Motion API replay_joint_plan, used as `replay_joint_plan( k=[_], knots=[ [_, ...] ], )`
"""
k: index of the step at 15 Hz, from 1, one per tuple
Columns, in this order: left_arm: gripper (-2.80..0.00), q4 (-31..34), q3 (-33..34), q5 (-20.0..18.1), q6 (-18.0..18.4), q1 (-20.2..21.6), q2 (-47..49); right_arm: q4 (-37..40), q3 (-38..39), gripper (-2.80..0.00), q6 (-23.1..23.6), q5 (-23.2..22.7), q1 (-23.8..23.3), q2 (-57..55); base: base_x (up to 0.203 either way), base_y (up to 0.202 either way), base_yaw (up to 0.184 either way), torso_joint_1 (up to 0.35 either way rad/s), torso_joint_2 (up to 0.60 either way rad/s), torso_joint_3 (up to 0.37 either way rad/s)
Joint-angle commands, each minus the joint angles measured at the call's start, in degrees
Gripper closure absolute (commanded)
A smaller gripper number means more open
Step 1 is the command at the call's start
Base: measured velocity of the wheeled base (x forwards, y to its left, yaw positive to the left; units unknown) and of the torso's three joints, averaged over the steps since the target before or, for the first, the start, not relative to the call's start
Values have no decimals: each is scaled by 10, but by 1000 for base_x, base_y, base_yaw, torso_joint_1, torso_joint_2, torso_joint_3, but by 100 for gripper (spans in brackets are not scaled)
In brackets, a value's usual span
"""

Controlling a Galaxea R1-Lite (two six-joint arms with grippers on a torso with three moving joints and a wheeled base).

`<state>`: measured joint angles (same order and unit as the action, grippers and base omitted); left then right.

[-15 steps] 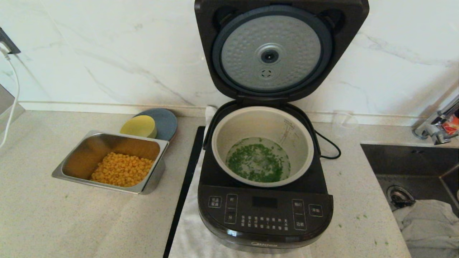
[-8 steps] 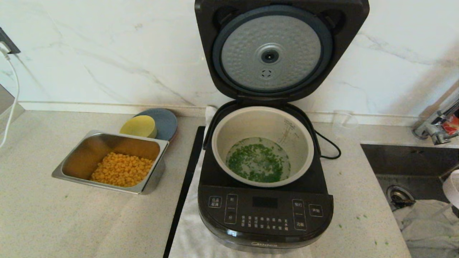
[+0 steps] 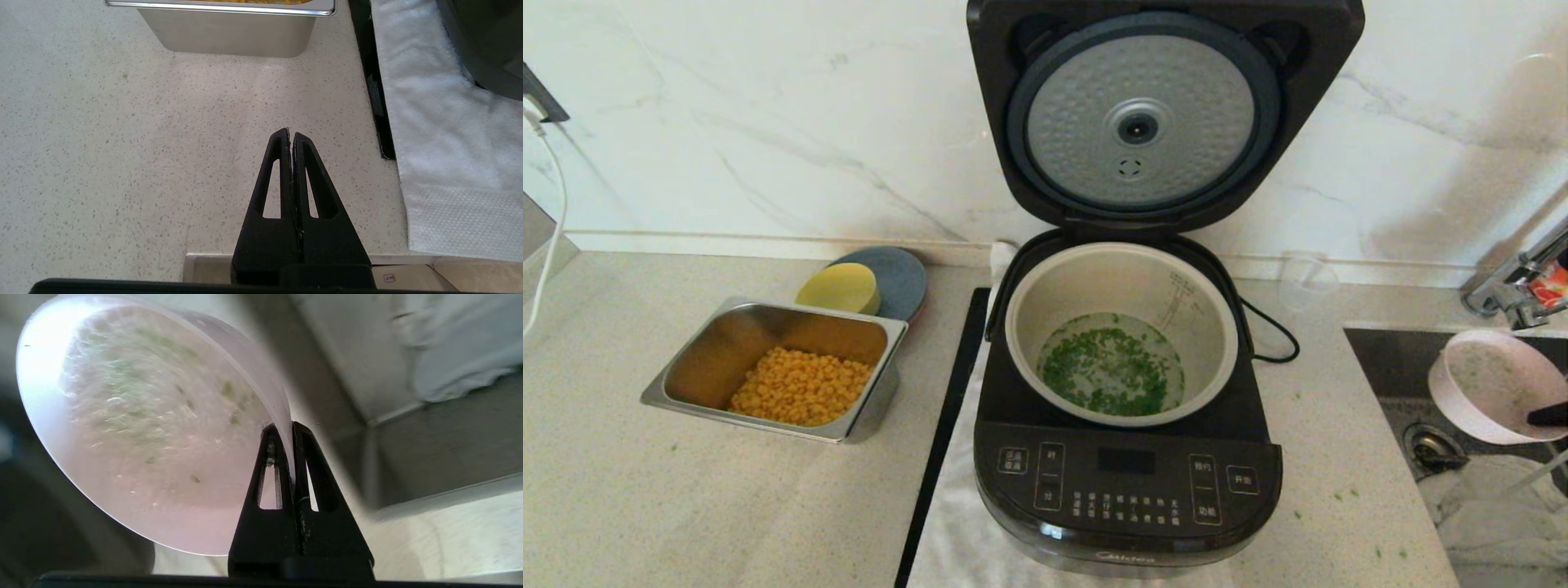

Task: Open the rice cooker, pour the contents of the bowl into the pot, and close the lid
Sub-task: Pour the water from the bowl into the rice cooker

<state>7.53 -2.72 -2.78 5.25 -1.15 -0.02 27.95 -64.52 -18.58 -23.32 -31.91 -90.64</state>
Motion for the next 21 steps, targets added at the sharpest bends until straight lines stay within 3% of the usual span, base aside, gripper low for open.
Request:
replay_joint_plan(
  k=[1,4,10,12,17,21],
  knots=[
    [0,0,0,0,0,0,-1,24,-6,0,-12,23,101,67,0,0,0,0,0,0],
    [0,0,0,0,0,1,-1,119,-93,0,-53,35,206,86,0,0,0,0,0,0],
    [0,0,0,0,0,0,-1,270,-275,0,-95,56,351,47,0,0,0,0,0,0],
    [0,0,0,0,0,0,-1,282,-325,0,-122,70,397,21,0,0,0,0,0,0],
    [0,0,0,0,0,0,-1,308,-421,0,-176,153,524,-58,0,0,0,0,0,0],
    [0,0,0,0,1,1,-1,301,-460,0,-209,201,594,-106,0,0,0,0,0,0]
  ],
)
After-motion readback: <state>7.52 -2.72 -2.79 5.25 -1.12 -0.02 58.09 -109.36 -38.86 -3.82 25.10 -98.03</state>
